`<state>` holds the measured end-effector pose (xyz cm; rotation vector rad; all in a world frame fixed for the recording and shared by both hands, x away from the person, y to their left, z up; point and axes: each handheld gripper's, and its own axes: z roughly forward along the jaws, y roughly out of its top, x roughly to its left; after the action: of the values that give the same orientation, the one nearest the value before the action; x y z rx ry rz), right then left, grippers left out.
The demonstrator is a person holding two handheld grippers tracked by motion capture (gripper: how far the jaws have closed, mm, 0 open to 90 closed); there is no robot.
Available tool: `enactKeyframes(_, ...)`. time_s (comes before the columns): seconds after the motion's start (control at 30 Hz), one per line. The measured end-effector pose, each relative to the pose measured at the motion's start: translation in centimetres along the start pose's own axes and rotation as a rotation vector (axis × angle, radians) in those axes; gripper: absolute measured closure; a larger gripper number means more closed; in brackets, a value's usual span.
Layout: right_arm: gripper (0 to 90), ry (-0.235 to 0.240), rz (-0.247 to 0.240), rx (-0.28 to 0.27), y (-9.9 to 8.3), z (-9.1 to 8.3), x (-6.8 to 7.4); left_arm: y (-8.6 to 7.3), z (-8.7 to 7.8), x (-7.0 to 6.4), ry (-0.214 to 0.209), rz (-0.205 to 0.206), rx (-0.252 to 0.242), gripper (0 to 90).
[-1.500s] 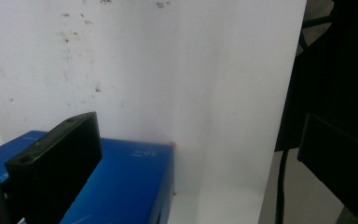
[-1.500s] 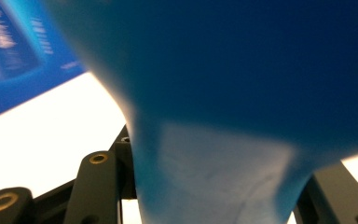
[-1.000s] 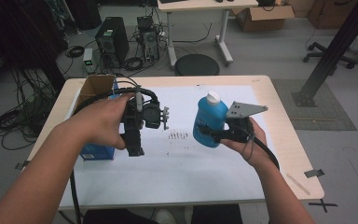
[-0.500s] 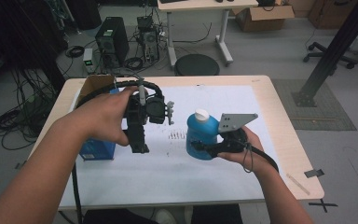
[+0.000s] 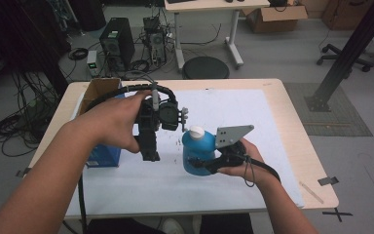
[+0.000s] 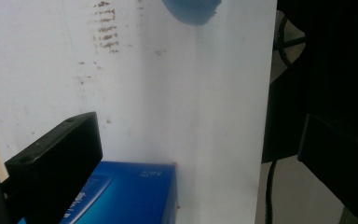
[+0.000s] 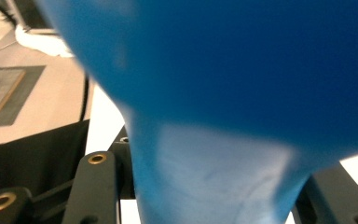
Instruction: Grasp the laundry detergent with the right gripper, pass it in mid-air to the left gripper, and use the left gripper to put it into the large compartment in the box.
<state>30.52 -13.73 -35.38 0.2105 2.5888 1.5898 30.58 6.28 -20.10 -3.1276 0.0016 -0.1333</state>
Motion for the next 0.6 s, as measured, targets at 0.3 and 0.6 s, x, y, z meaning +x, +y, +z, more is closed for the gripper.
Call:
enactKeyframes(0.3, 46.0, 0.054, -0.02, -0.003, 0.0, 1.6, 0.2, 0.8, 0.3, -0.1, -0.013, 0.014, 0.001, 0.2)
enactKeyframes(0.6, 45.9, 0.074, -0.037, -0.019, 0.5, 3.1, 0.4, 1.4, 0.8, -0.2, -0.022, 0.024, 0.005, 0.2)
